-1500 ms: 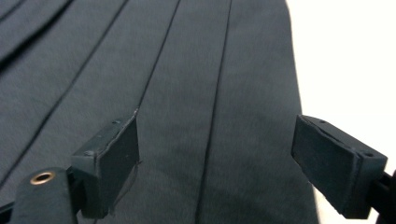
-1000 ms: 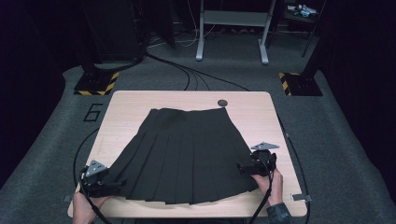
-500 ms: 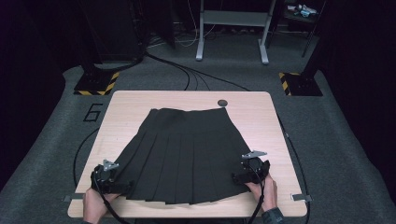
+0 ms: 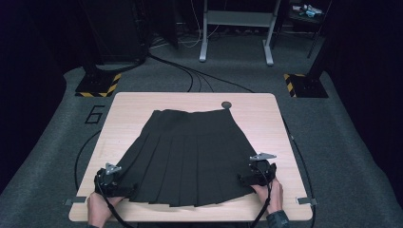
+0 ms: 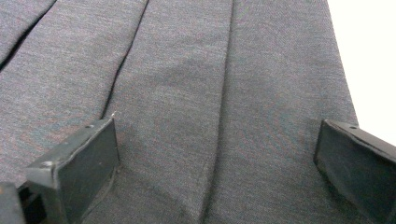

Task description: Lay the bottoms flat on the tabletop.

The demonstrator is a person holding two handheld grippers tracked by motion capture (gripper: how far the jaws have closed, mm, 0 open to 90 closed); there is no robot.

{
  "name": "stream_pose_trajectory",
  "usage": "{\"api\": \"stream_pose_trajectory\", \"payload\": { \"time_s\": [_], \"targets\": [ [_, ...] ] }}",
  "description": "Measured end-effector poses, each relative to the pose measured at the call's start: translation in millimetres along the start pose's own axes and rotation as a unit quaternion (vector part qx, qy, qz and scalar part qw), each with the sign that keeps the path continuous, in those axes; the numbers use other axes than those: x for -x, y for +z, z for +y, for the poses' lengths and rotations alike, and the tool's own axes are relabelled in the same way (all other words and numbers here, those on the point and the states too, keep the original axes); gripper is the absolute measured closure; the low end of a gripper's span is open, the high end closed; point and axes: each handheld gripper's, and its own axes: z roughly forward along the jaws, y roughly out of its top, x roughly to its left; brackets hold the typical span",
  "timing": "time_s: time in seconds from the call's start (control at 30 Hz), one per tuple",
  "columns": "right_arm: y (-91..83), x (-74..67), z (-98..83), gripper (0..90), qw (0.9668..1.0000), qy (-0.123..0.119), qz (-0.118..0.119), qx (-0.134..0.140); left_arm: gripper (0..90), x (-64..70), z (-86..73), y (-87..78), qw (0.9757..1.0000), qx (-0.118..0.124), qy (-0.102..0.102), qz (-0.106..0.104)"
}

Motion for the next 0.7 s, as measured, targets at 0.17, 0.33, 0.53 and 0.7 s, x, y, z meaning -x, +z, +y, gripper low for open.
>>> {"api": "stream_pose_trajectory", "payload": {
  "time_s": [0.17, 0.33, 0.53, 0.7],
  "targets": [
    [3.1, 5.4, 5.6, 0.0, 1.0, -0.001, -0.001, -0.006, 0.0, 0.0, 5.7, 5.1, 1.0, 0.003, 0.002, -0.002],
    [7.3, 12.2, 12.3, 0.0, 0.9999, 0.003, -0.004, -0.011, 0.0, -0.5, 14.5, 12.2, 1.0, 0.002, 0.005, -0.003],
    [13.5, 21.3, 22.0, 0.0, 0.9997, 0.011, -0.008, -0.018, 0.0, -1.5, 29.5, 23.6, 1.0, -0.002, 0.008, -0.006],
    [19.1, 30.5, 31.2, 0.0, 0.9994, 0.016, -0.01, -0.027, 0.0, -1.3, 41.1, 33.8, 1.0, 0.002, 0.007, -0.006]
  ]
}}
